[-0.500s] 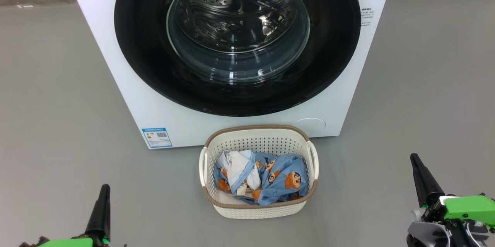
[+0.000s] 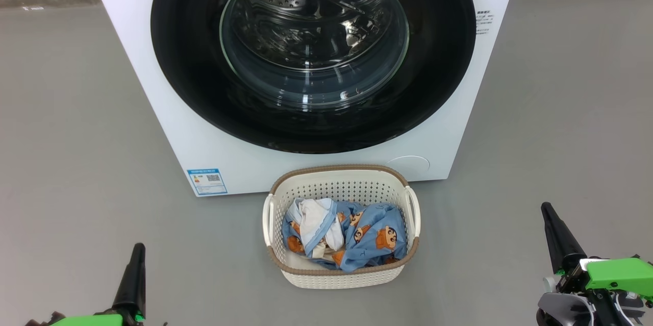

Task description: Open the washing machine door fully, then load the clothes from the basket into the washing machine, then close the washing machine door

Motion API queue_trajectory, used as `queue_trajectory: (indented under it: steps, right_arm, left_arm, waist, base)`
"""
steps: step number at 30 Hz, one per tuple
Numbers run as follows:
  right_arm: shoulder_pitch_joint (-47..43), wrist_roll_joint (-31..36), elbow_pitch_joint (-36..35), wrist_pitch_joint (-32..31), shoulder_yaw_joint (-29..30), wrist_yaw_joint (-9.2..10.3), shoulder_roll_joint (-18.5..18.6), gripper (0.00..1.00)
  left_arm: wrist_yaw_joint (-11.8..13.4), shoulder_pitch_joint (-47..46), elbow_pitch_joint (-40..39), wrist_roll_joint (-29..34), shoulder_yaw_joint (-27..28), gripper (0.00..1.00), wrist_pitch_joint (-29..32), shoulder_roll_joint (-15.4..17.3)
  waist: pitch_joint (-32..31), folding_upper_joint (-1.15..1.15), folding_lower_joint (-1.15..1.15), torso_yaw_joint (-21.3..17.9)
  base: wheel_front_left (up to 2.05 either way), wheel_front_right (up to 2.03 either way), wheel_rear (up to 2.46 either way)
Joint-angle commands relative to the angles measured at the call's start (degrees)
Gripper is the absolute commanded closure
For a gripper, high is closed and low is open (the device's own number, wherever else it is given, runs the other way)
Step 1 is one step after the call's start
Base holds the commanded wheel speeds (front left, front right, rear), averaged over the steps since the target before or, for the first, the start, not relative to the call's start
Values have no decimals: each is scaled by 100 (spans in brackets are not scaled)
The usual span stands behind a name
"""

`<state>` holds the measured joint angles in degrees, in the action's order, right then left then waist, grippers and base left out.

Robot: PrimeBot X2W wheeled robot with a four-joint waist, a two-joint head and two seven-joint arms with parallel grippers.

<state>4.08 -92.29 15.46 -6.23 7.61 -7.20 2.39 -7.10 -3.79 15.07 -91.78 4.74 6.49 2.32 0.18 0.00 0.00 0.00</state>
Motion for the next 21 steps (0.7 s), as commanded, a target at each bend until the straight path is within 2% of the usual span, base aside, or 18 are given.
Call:
queue_trajectory:
  steps: [1,21]
  right_arm:
    - [211,13,-144,-25,-109,-29,49,100]
    - [211,12,-144,-25,-109,-29,49,100]
  left_arm:
    - [-39,-240,-104,-40,177,100,-1,55]
    - [-39,-240,-104,-40,176,100,-1,55]
  waist:
    - [0,0,0,0]
    - [0,0,0,0]
  base:
    - [0,0,0]
    - [0,0,0]
